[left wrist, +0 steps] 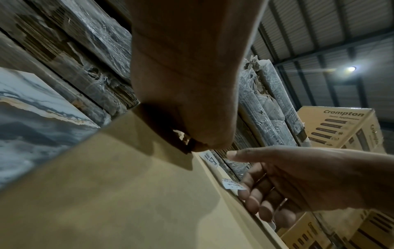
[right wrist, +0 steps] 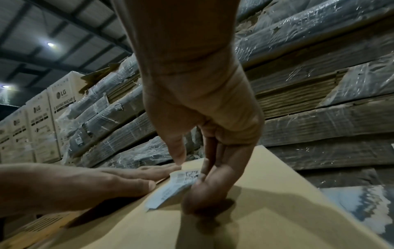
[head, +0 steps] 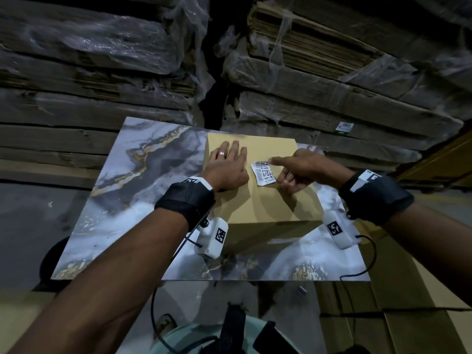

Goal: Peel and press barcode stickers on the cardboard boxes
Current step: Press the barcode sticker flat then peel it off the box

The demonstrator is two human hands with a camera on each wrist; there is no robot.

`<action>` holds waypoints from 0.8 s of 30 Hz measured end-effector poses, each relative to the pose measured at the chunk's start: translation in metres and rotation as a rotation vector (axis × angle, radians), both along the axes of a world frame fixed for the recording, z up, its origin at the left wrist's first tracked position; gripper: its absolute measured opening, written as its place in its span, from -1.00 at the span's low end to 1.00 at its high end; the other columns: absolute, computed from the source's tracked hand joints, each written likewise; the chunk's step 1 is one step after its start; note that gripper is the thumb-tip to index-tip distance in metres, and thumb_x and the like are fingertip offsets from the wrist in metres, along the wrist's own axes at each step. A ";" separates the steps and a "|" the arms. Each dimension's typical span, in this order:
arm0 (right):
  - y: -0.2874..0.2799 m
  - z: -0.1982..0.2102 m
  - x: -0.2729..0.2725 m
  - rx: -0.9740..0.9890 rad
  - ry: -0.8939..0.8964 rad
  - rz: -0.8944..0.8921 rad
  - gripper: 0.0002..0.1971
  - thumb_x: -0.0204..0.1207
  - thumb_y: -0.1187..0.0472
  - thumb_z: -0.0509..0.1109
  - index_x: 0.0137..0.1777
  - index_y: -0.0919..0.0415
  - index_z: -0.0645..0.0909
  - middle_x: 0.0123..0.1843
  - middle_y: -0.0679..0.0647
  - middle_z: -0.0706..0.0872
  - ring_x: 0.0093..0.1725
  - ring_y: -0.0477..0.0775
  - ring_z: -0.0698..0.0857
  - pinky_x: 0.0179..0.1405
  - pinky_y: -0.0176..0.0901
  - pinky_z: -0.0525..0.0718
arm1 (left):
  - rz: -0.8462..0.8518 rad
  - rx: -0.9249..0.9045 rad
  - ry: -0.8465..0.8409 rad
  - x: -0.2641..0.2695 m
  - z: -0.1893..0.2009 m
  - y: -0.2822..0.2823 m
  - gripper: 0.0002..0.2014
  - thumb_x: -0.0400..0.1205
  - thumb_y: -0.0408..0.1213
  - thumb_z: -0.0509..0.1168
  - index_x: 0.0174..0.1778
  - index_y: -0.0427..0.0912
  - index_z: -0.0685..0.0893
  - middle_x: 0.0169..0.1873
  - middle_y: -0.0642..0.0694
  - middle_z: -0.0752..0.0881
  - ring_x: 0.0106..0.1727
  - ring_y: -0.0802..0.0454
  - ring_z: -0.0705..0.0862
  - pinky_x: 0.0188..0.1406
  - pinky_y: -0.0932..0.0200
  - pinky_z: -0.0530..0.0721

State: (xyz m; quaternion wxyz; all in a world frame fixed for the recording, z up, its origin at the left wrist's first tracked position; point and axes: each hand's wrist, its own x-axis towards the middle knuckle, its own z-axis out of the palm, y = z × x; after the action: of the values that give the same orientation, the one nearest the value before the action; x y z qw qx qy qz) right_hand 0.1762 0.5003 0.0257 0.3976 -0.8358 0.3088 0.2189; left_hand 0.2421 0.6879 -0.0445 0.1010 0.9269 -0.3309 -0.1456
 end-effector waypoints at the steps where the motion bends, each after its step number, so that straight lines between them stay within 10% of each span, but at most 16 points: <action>1: 0.003 -0.003 0.000 -0.004 0.006 0.019 -0.49 0.68 -0.16 0.41 -0.02 0.40 0.71 -0.23 0.32 0.78 -0.44 0.11 0.69 -0.34 -0.15 0.77 | 0.001 -0.001 0.003 0.000 0.000 0.000 -0.34 0.77 -0.13 -0.04 0.80 -0.12 -0.09 0.79 -0.19 -0.19 0.78 -0.24 -0.22 0.72 -0.19 -0.17; 12: 0.013 -0.016 0.005 -0.062 -0.135 0.071 -0.76 0.58 0.23 0.54 -0.06 0.48 0.78 -0.26 0.25 0.80 -0.50 -0.01 0.58 -0.54 -0.30 0.50 | 0.018 0.019 0.013 0.002 -0.001 -0.002 -0.34 0.77 -0.13 -0.05 0.80 -0.09 -0.11 0.79 -0.16 -0.22 0.78 -0.21 -0.24 0.71 -0.18 -0.17; 24: 0.008 -0.023 -0.015 -0.257 -0.430 0.351 -0.78 0.58 0.15 0.59 -0.25 0.25 0.79 -0.38 0.09 0.84 -0.37 0.09 0.84 -0.38 -0.21 0.76 | 0.010 0.011 0.011 0.001 0.000 -0.001 -0.33 0.77 -0.13 -0.04 0.80 -0.09 -0.12 0.79 -0.17 -0.22 0.78 -0.21 -0.25 0.72 -0.19 -0.16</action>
State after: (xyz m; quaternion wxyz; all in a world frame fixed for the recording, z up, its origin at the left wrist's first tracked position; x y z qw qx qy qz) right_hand 0.1611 0.5084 0.0025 0.3008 -0.9471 0.0938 0.0613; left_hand 0.2432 0.6867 -0.0448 0.0985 0.9283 -0.3247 -0.1521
